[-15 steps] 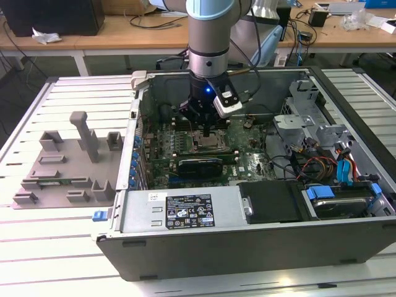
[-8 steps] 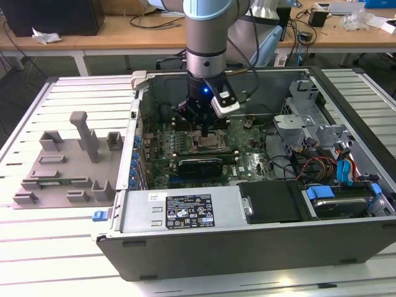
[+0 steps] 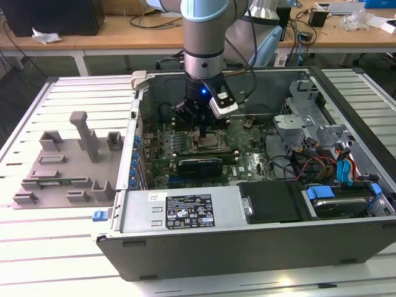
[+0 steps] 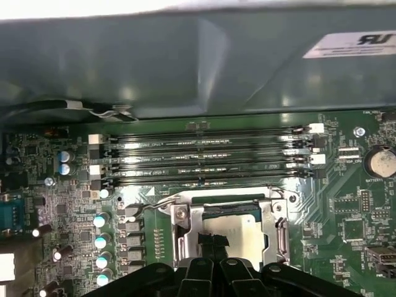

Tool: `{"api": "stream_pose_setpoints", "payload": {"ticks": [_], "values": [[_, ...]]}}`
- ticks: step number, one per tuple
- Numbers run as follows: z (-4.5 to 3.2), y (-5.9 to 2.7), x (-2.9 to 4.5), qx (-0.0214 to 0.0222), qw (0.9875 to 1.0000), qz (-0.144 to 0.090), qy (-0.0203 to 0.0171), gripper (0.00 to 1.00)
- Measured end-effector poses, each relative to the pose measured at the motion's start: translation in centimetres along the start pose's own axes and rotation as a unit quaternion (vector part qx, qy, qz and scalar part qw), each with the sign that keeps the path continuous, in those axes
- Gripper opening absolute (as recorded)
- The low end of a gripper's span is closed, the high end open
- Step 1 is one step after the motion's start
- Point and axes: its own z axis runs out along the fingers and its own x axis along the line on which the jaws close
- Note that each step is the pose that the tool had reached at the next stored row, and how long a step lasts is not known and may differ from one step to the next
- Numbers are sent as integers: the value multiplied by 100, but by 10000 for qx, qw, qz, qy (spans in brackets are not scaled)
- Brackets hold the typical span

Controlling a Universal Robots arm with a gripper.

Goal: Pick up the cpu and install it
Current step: 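Close the cpu cover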

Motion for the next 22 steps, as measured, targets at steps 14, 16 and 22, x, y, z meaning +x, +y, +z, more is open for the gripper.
{"api": "stream_pose_setpoints", "payload": {"ticks": [14,16,22], "values": [[27,-2,54,-2,10000,-63,0,11],[36,-4,73,-2,10000,-63,0,11],[39,-4,78,-1,10000,-64,0,11]]}}
